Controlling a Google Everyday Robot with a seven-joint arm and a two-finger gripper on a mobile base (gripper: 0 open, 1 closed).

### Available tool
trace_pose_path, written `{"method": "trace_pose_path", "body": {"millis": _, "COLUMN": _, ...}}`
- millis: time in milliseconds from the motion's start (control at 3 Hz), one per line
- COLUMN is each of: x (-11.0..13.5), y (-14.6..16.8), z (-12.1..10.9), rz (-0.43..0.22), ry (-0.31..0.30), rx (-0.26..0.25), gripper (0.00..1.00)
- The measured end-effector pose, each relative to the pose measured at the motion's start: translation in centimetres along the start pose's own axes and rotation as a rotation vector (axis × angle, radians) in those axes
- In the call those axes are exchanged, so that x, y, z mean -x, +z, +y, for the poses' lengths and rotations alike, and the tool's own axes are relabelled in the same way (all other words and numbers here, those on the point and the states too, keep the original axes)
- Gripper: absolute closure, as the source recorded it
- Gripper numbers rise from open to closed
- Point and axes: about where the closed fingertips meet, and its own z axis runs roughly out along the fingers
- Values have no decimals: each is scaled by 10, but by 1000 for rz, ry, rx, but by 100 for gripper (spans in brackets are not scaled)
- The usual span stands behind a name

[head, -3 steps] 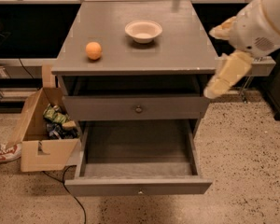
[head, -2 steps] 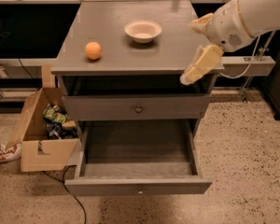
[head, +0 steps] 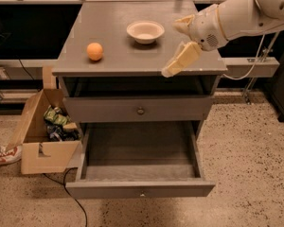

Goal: Place orange into middle drawer

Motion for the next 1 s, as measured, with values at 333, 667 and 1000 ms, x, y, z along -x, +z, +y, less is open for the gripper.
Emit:
{"method": "trace_pose_path", "body": {"millis": 333, "x": 14, "y": 62, "z": -27, "rz": -115, "ry": 31, "rx": 26, "gripper": 0}}
{"method": "trace_pose_path", "body": {"millis": 667, "x": 27, "y": 108, "z": -47, "rz": -162, "ry": 74, "rx": 32, "gripper": 0}}
{"method": "trace_pose_path", "body": {"millis": 1000, "x": 40, "y": 167, "z": -58, "rz": -140, "ry": 125, "rx": 39, "gripper": 0}}
